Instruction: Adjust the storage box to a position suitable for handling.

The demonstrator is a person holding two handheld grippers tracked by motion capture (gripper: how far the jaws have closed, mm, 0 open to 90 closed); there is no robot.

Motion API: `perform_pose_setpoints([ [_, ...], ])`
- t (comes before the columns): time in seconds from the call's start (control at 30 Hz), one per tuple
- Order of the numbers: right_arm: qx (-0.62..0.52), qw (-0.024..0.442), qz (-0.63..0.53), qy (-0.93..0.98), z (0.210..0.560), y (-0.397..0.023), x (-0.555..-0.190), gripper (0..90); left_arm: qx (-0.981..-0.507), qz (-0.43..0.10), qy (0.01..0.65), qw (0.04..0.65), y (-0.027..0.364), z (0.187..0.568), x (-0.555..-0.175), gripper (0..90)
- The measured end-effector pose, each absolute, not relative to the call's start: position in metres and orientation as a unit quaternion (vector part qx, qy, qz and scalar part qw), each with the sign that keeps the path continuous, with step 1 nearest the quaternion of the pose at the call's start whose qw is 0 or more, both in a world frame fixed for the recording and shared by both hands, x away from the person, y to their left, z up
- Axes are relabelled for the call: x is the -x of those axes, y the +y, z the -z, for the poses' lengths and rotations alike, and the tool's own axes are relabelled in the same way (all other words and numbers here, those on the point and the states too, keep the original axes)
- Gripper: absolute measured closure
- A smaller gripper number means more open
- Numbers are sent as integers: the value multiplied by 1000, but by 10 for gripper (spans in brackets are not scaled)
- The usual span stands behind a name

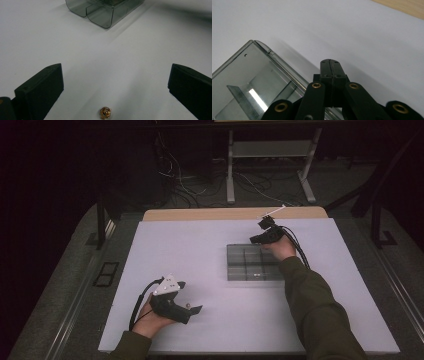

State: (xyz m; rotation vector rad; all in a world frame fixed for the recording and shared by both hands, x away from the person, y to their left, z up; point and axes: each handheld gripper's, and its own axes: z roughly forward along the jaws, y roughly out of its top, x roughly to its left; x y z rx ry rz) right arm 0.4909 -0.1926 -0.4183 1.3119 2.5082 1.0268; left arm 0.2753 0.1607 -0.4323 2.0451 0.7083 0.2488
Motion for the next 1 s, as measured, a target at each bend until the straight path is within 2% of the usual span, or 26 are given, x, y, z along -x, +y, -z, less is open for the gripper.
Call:
perform_pose_setpoints([
  [1.0, -379, 42, -319, 868, 411, -186, -460, 897, -835, -102, 288, 458, 159, 433, -275, 0],
])
